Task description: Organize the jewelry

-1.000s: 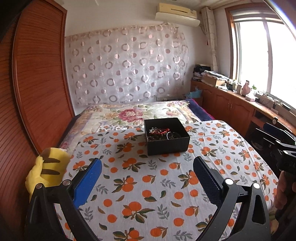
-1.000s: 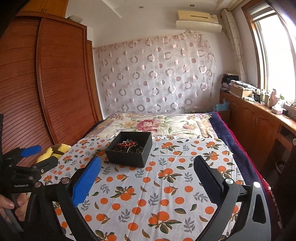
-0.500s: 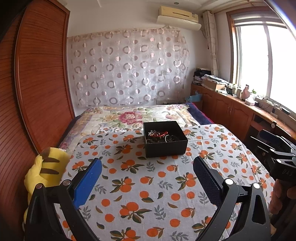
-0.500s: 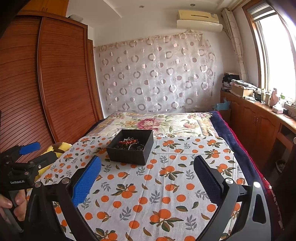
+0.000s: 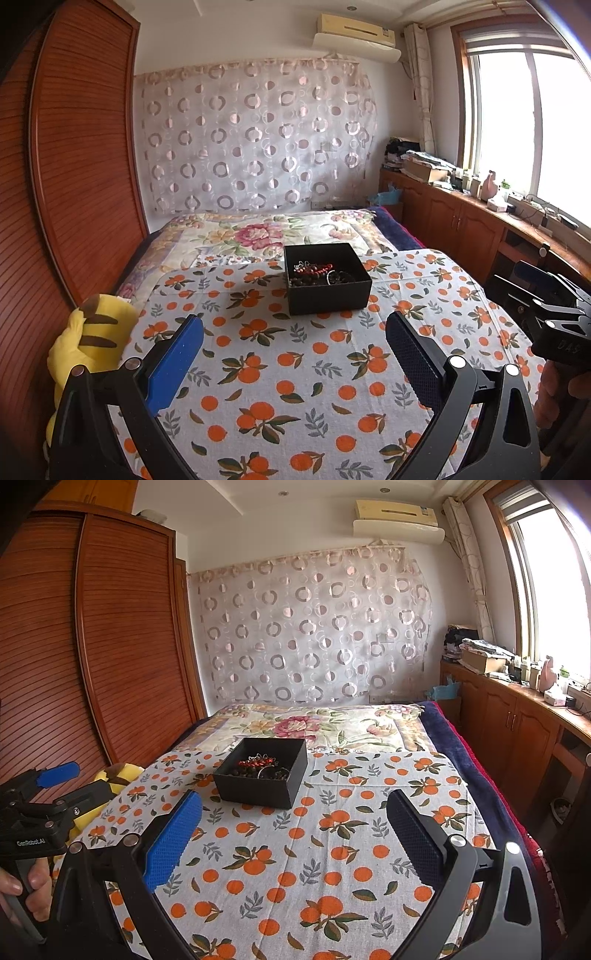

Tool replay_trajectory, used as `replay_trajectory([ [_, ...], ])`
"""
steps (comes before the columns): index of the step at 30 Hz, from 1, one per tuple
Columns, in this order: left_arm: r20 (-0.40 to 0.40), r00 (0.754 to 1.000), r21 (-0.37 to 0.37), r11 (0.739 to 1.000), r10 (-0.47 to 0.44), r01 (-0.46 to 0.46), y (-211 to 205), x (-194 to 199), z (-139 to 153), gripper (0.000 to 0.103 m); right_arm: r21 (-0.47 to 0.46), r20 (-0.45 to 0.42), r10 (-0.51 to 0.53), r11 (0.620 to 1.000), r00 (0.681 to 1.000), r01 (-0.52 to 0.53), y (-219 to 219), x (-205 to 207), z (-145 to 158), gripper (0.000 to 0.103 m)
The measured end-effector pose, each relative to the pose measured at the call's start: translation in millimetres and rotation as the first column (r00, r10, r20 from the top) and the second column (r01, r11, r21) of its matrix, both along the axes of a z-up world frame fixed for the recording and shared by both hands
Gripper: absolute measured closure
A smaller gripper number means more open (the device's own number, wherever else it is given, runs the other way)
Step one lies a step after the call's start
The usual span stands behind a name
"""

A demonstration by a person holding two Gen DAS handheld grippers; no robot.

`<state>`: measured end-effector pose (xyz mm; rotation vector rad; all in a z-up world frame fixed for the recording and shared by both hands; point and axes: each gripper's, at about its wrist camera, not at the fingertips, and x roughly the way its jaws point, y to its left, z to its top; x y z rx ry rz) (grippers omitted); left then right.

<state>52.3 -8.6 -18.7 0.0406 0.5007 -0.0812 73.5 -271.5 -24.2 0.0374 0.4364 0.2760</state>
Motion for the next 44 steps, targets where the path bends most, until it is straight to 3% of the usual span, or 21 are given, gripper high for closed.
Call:
replay_trajectory([
  [44, 0.007, 1.0, -0.01, 1.0, -0.002, 0.002, -7.9, -3.7, 8.5, 0.008, 0.001, 0.002, -0.001, 1.0, 1.0, 0.001, -1.6, -0.2, 0.2, 0.002],
])
